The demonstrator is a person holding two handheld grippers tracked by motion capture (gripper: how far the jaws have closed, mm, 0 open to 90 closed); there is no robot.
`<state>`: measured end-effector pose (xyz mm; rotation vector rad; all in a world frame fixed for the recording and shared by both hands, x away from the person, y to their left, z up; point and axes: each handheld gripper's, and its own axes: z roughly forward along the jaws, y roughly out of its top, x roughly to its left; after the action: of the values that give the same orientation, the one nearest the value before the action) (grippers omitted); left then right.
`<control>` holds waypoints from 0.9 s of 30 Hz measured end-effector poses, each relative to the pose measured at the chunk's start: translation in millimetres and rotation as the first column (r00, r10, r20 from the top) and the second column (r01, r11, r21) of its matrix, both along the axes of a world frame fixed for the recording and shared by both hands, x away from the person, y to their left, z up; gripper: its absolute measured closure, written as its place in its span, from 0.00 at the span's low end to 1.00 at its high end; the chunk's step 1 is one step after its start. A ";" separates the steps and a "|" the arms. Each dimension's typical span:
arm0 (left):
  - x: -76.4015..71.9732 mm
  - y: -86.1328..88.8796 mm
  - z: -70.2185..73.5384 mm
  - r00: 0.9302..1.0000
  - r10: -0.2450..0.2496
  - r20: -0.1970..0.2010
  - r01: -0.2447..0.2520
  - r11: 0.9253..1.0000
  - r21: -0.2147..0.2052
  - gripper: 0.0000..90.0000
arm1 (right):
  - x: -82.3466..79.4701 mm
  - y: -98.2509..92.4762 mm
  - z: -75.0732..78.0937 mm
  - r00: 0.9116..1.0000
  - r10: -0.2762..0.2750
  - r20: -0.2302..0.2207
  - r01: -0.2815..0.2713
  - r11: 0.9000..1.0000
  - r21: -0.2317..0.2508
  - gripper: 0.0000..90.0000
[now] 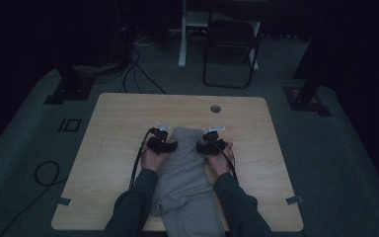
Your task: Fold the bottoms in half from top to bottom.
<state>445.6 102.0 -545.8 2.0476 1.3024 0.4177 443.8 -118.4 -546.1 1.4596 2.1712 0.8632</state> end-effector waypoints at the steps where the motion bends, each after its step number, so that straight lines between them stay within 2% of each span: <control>1: -0.4 -1.4 0.1 1.000 -0.011 0.003 0.011 1.000 0.013 0.49 | -0.5 0.2 -0.1 1.000 -0.005 0.000 0.005 1.000 -0.002 0.44; 3: -1.2 -5.4 0.9 0.999 -0.034 0.001 0.034 0.999 0.040 0.49 | -1.7 2.2 0.3 1.000 0.000 -0.003 0.000 1.000 -0.008 0.46; 5: -2.0 -10.3 2.8 0.999 -0.049 -0.010 0.050 0.996 0.068 0.52 | -3.1 4.7 1.3 1.000 0.019 -0.006 -0.019 1.000 -0.009 0.52; 7: -1.5 -13.3 4.9 0.998 -0.063 -0.027 0.064 0.995 0.072 0.61 | -2.5 5.9 2.1 1.000 0.006 -0.013 -0.006 1.000 -0.007 0.54; 10: 0.5 -15.5 7.3 0.996 -0.079 -0.052 0.083 0.994 0.071 0.73 | 0.1 6.8 2.7 0.999 -0.045 -0.020 0.045 0.999 -0.004 0.54; 12: 1.7 -15.6 7.9 0.995 -0.079 -0.064 0.083 0.995 0.062 0.80 | 1.1 8.8 2.7 0.999 -0.047 -0.016 0.047 0.999 -0.013 0.57; 15: 2.4 -15.2 7.9 0.993 -0.081 -0.083 0.084 0.996 0.032 0.91 | 0.7 11.5 4.2 1.000 0.017 -0.023 -0.017 1.000 -0.011 0.75; 18: 4.7 -12.7 7.8 0.992 -0.078 -0.096 0.079 0.997 0.005 0.95 | 3.8 11.2 6.8 0.997 0.056 -0.056 -0.056 0.998 -0.001 0.91; 20: 8.2 -8.5 8.0 0.994 -0.062 -0.092 0.062 0.998 -0.001 0.95 | 8.3 7.7 7.6 0.996 0.056 -0.074 -0.054 0.998 0.019 0.96; 23: 13.7 -2.0 15.1 0.996 -0.046 -0.076 0.044 0.999 -0.021 0.96 | 15.2 2.4 6.7 0.996 0.061 -0.064 -0.058 0.997 0.044 0.97; 27: 16.7 -0.4 40.8 0.999 -0.048 0.004 0.048 0.998 -0.041 0.96 | 24.5 -3.3 19.7 0.999 0.041 -0.026 -0.039 0.997 0.071 0.97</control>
<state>462.3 101.6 -505.0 2.0393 1.2473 0.3691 468.4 -121.7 -526.3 1.4740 2.2178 0.9484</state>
